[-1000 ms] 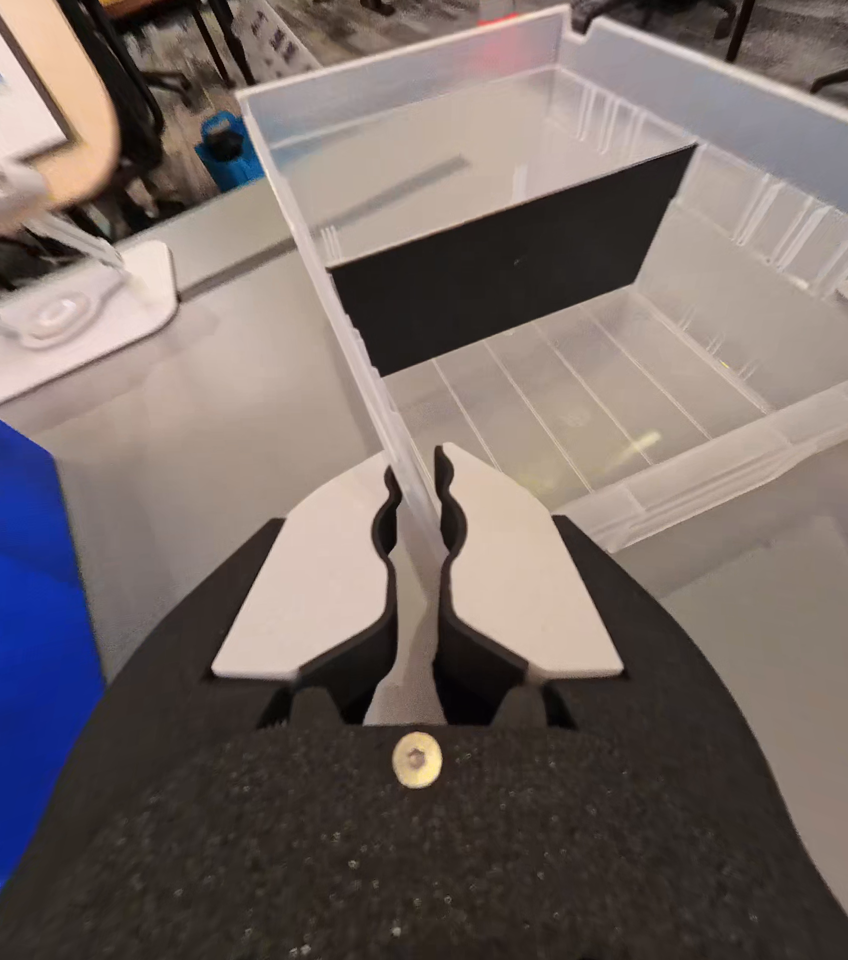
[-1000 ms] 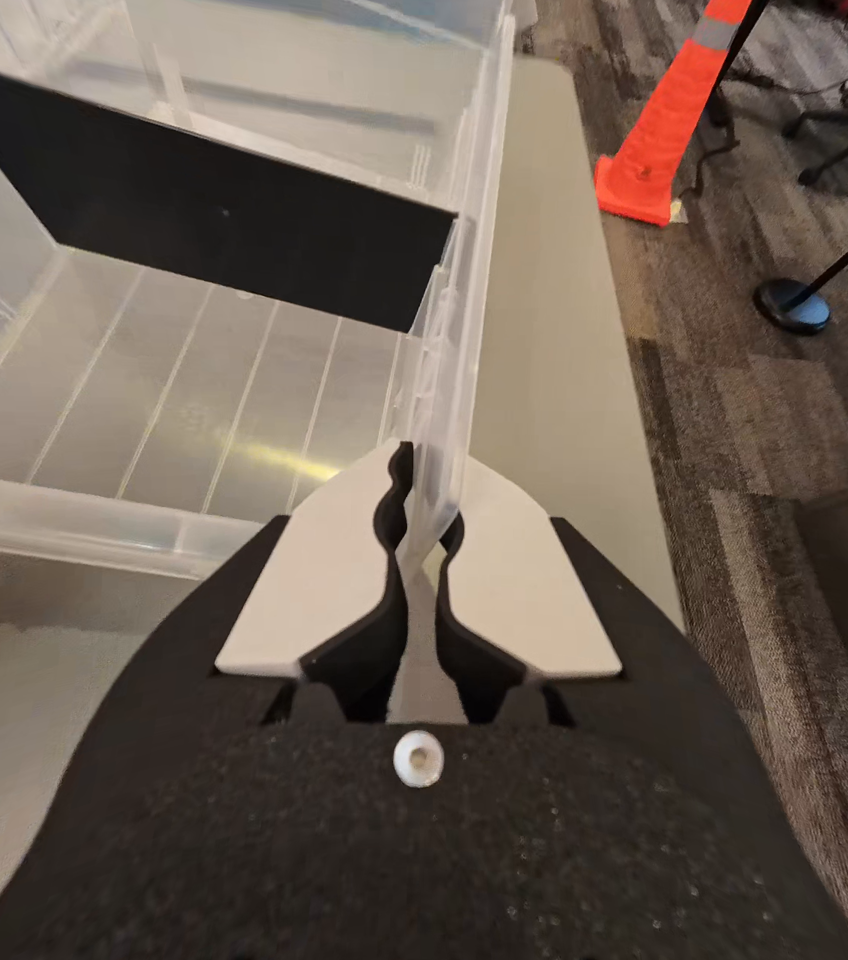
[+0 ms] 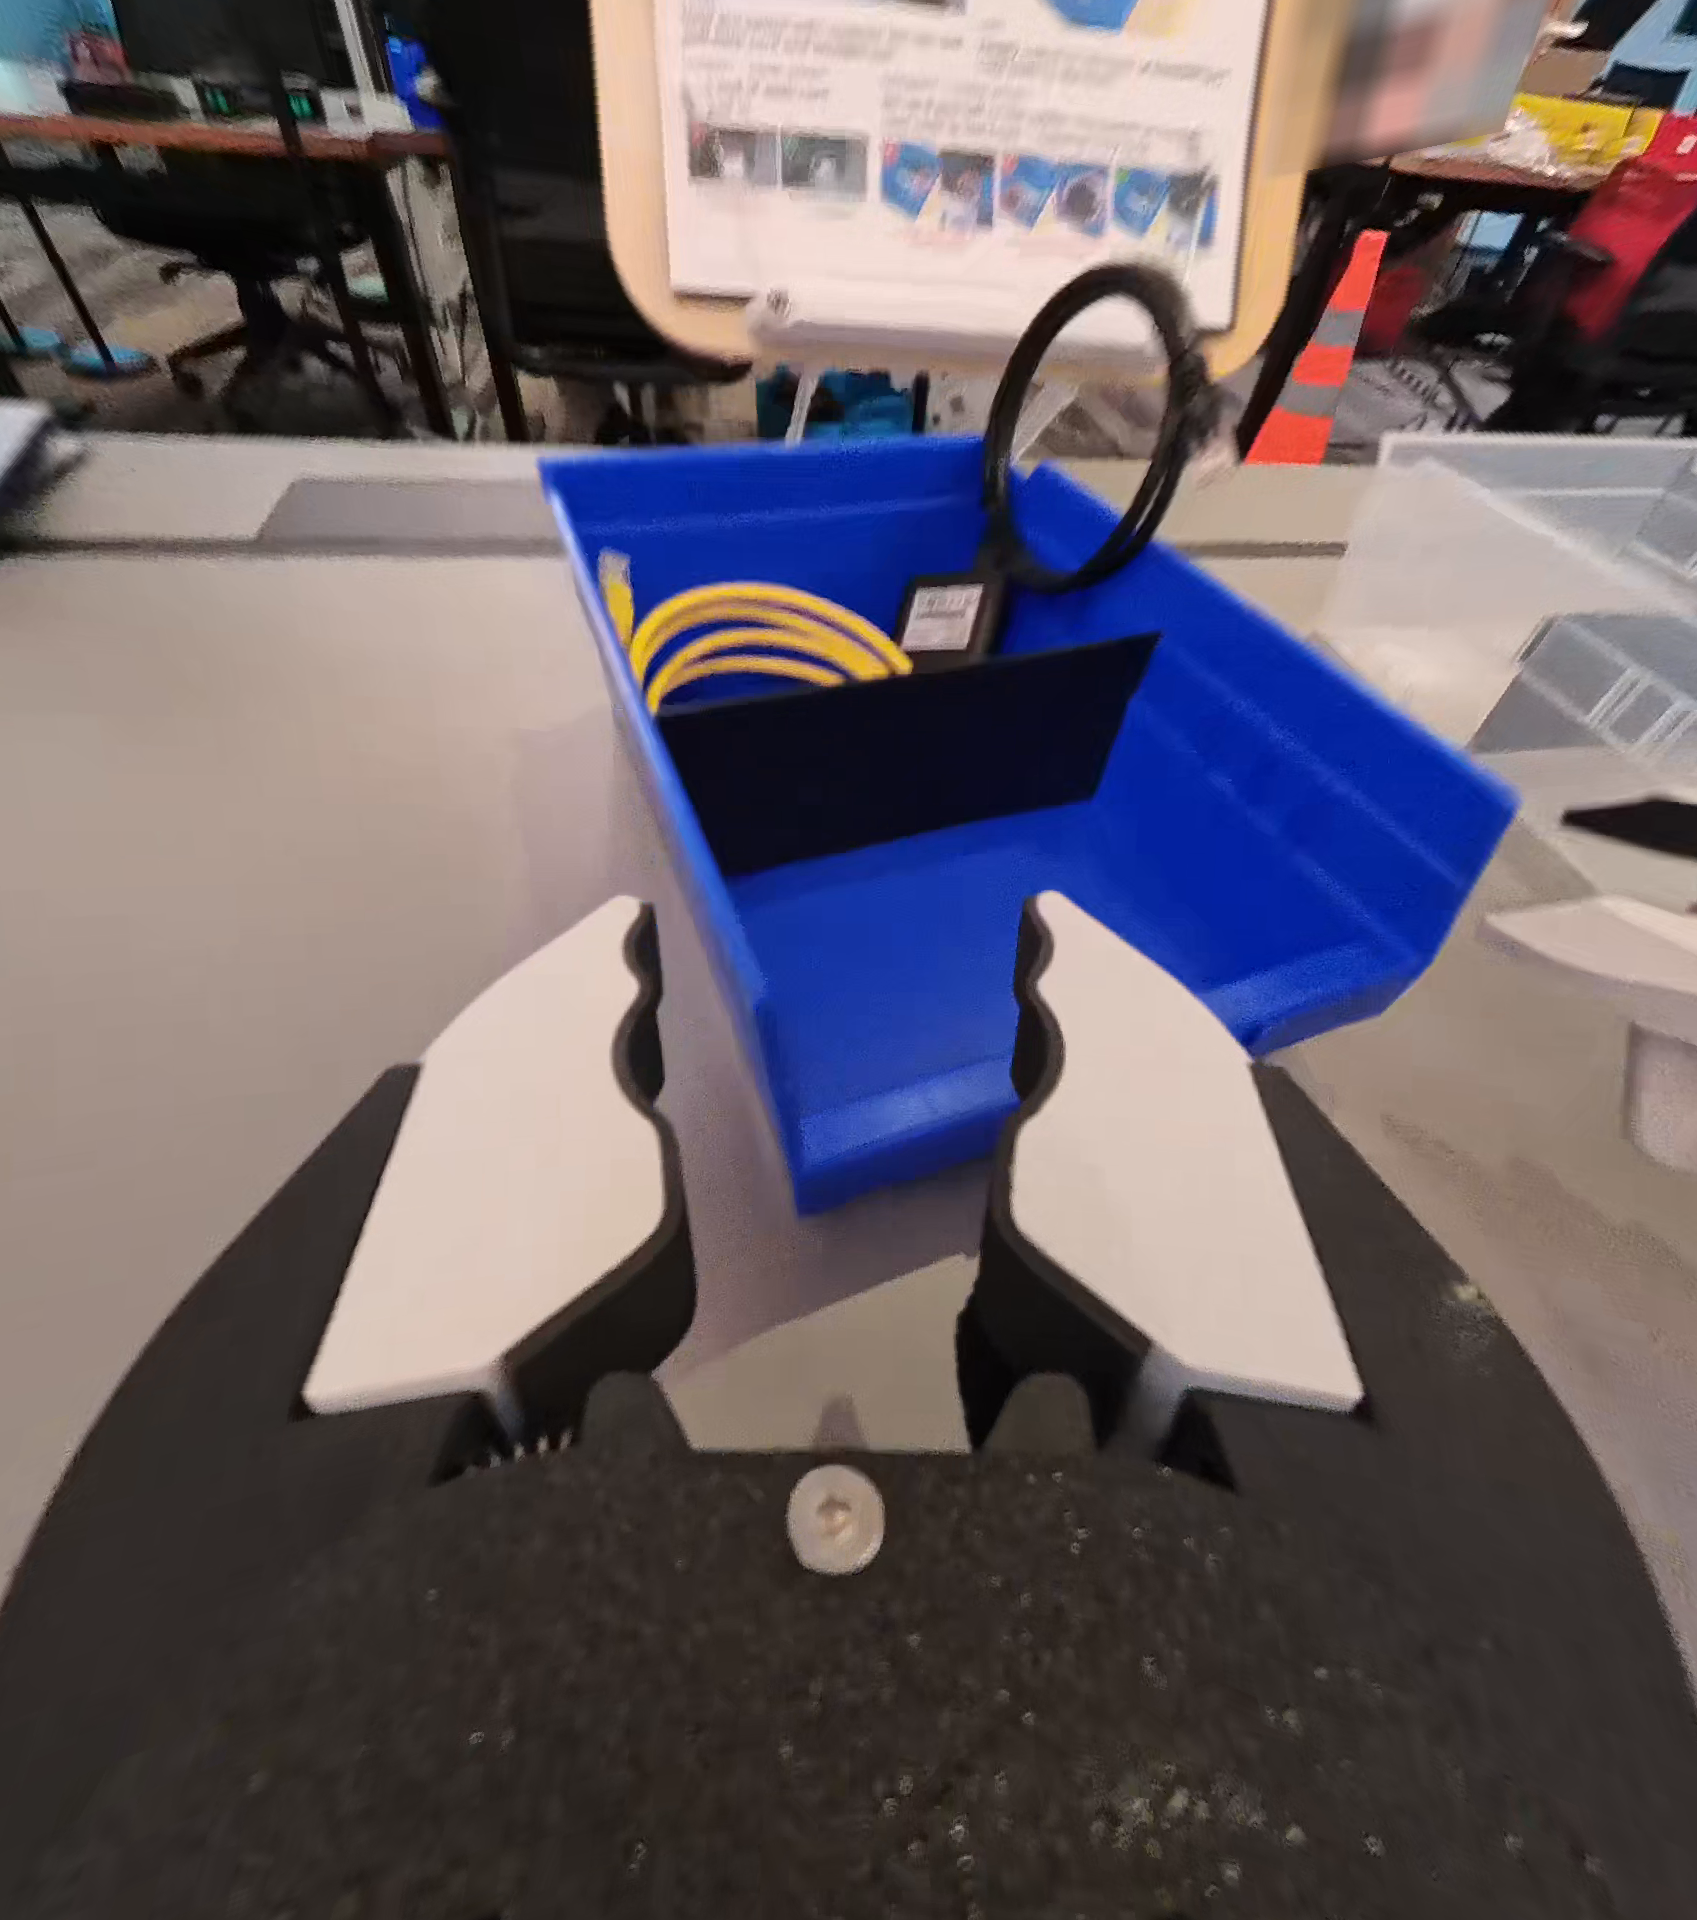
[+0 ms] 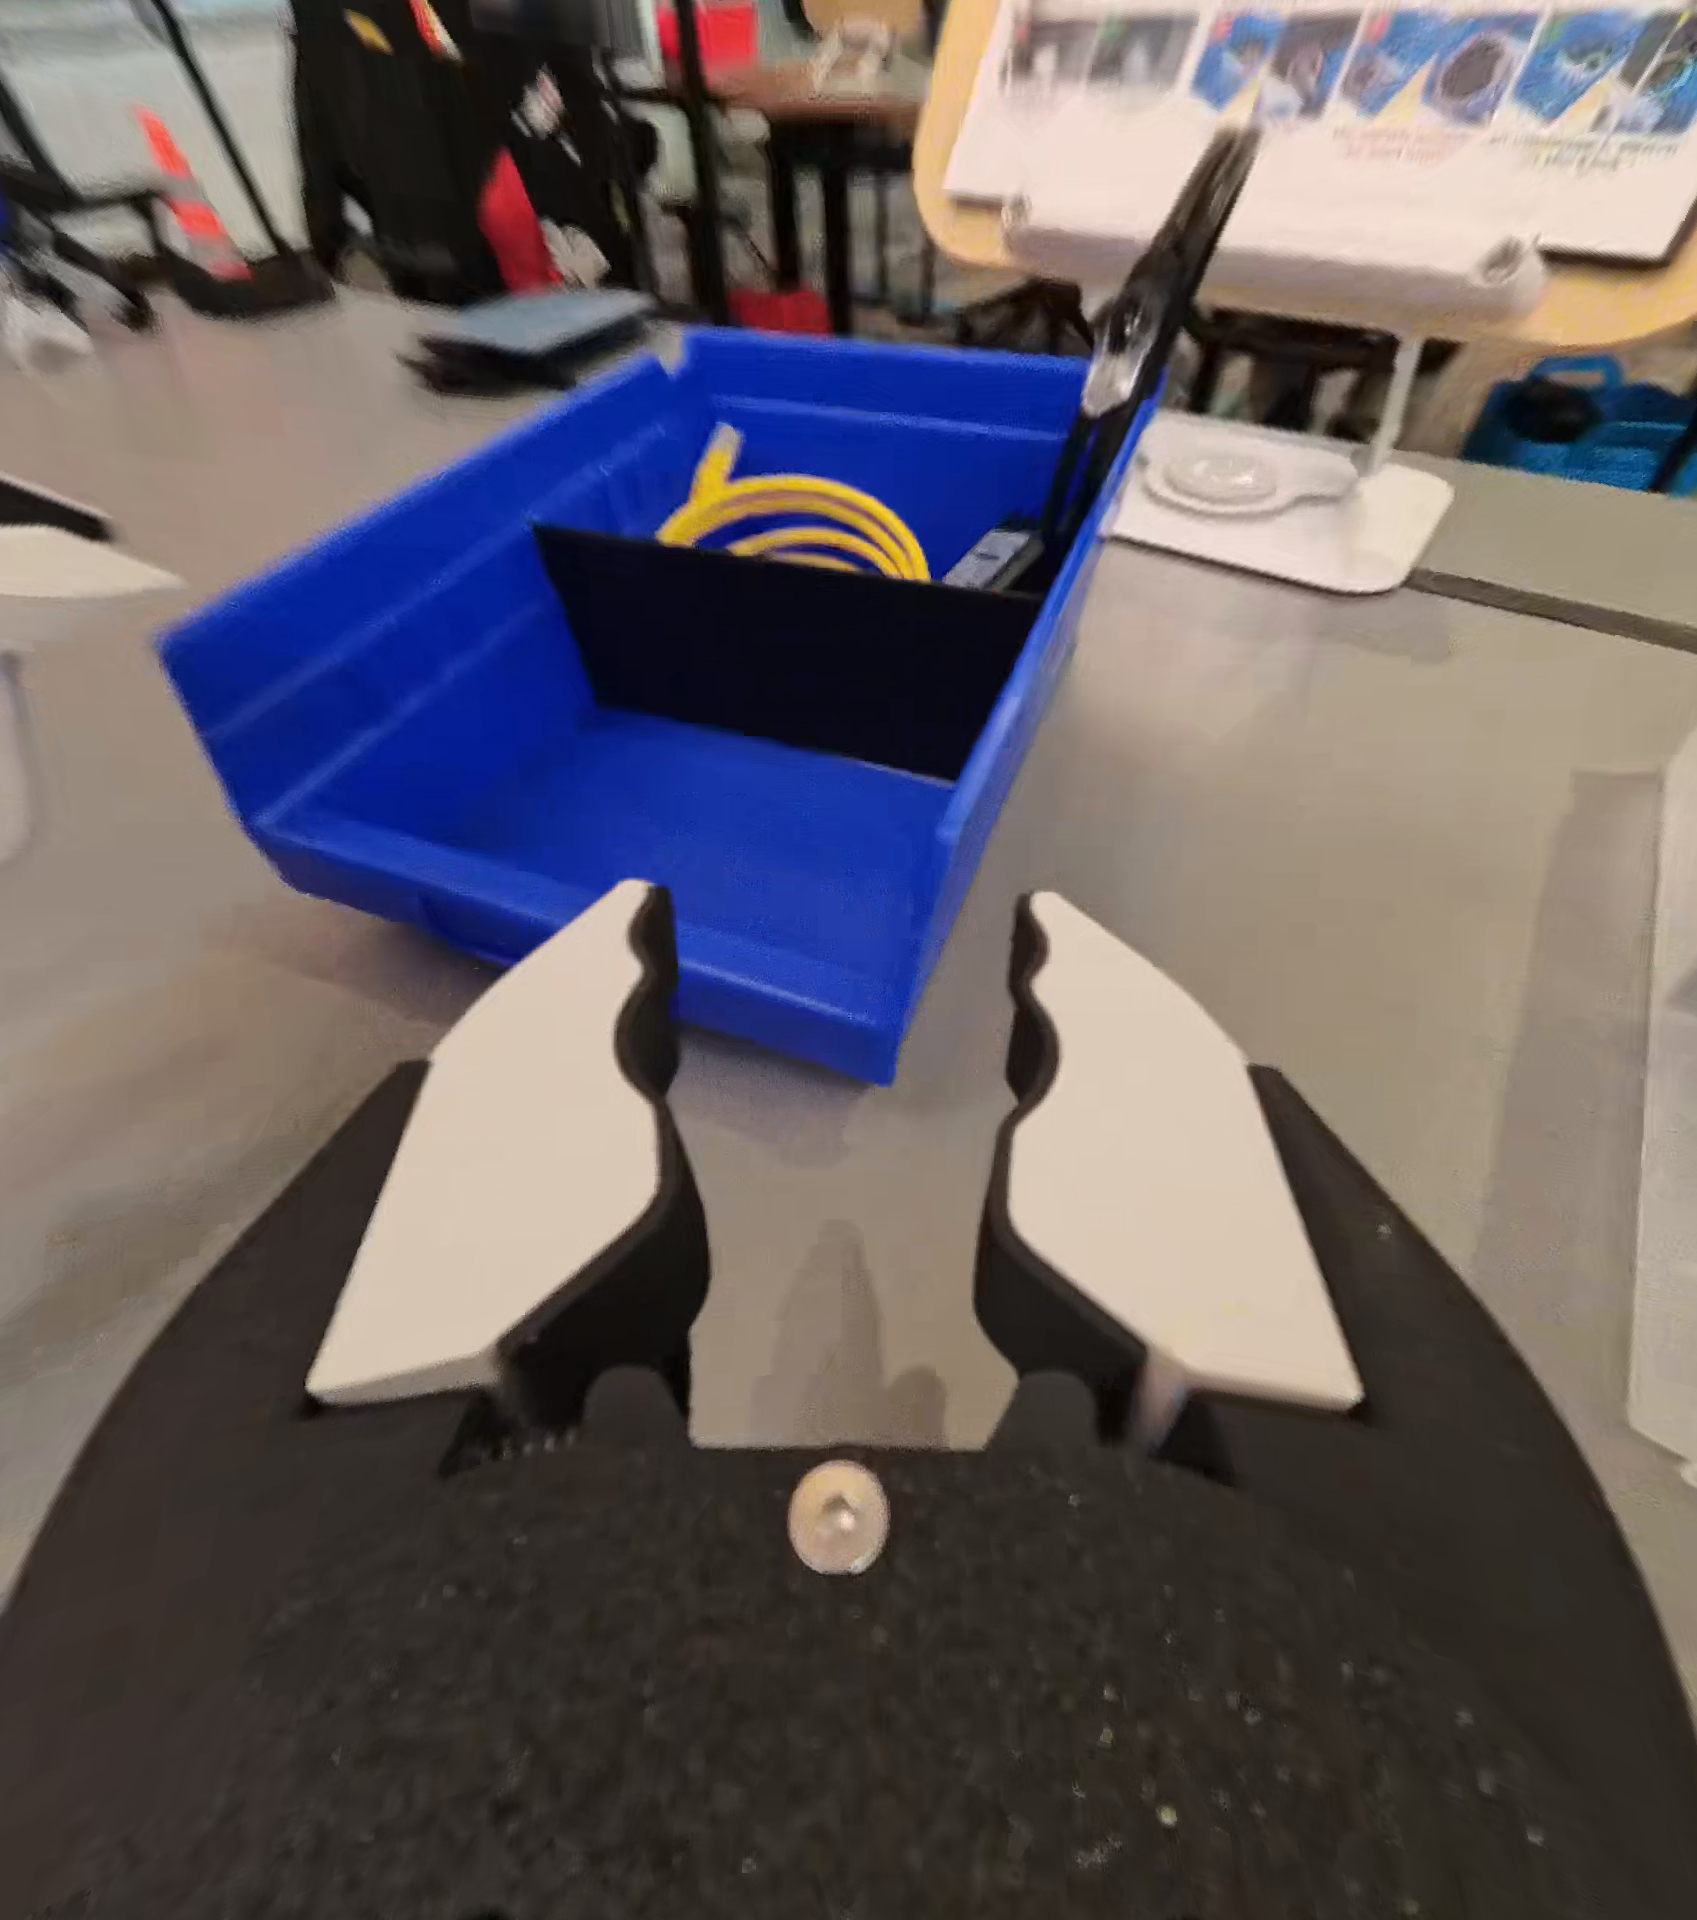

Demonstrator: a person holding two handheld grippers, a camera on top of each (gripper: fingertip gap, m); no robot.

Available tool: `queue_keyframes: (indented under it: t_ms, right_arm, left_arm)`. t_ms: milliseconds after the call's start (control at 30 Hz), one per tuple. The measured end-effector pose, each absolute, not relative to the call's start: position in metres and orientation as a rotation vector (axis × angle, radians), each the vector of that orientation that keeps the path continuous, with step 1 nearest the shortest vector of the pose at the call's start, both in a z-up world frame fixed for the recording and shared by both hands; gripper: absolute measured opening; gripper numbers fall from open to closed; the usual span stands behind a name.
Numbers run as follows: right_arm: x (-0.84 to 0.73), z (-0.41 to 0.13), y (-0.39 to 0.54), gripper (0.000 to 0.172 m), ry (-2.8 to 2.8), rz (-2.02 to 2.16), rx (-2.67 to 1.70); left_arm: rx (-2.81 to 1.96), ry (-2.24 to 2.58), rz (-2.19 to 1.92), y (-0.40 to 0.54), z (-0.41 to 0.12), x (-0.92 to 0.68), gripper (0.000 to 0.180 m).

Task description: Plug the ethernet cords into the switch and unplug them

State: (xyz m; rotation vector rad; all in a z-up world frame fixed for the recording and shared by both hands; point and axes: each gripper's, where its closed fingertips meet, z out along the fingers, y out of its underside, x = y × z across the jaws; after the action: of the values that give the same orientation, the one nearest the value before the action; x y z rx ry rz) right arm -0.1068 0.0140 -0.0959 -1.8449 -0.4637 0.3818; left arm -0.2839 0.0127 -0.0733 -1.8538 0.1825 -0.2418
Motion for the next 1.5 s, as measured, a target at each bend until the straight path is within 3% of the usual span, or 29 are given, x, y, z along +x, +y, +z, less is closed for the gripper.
queue_keyframes:
  t_ms: [67, 167, 333, 367, 433, 667, 1000, 1067, 1167, 1233, 1300, 1433, 1500]
  right_arm:
    - [-0.112, -0.1, 0.032, 0.069, -0.416, 0.275, -1.85]
    - [-0.121, -0.11, 0.058, 0.063, -0.339, 0.312, -1.881]
    - [-0.134, -0.132, 0.082, 0.048, -0.294, 0.42, -1.988]
    - [-0.131, -0.131, 0.083, 0.041, -0.269, 0.413, -2.002]
    - [-0.123, -0.126, 0.084, 0.01, -0.217, 0.404, -2.003]
    - [-0.182, -0.12, 0.085, 0.009, -0.223, 0.303, -1.983]
    - [-0.335, -0.128, 0.089, 0.012, -0.266, 0.215, -2.035]
    - [-0.347, -0.127, 0.09, 0.025, -0.3, 0.216, -2.027]
    - [-0.353, -0.126, 0.093, 0.028, -0.336, 0.265, -2.005]
    - [-0.351, -0.126, 0.093, 0.023, -0.38, 0.301, -2.004]
    - [-0.351, -0.121, 0.086, 0.026, -0.47, 0.397, -1.977]
    - [-0.322, -0.076, 0.05, 0.036, -0.679, 0.49, -1.76]
    - [-0.283, -0.057, 0.036, 0.043, -0.71, 0.45, -1.692]
  left_arm:
    - [-1.936, 0.19, -0.226, 0.022, -0.097, -0.292, 0.072]
    - [-2.027, 0.154, -0.294, 0.041, -0.121, -0.29, 0.07]
    - [-2.07, 0.084, -0.371, 0.063, -0.135, -0.285, 0.038]
    - [-2.086, 0.064, -0.376, 0.064, -0.134, -0.29, 0.029]
    - [-2.082, 0.048, -0.349, 0.068, -0.13, -0.305, 0.015]
    - [-2.102, 0.046, -0.131, 0.083, -0.119, -0.376, 0.004]
    - [-2.114, 0.019, -0.099, 0.107, -0.121, -0.523, 0.004]
    - [-2.081, -0.028, -0.21, 0.113, -0.127, -0.528, 0.004]
    - [-2.062, -0.063, -0.199, 0.117, -0.126, -0.533, 0.006]
    - [-2.04, -0.048, -0.19, 0.118, -0.123, -0.529, 0.017]
    - [-1.929, -0.057, -0.171, 0.117, -0.1, -0.528, 0.055]
    - [-1.574, -0.03, -0.086, 0.088, -0.012, -0.528, 0.053]
    - [-1.507, 0.062, -0.105, 0.079, 0.004, -0.51, 0.049]
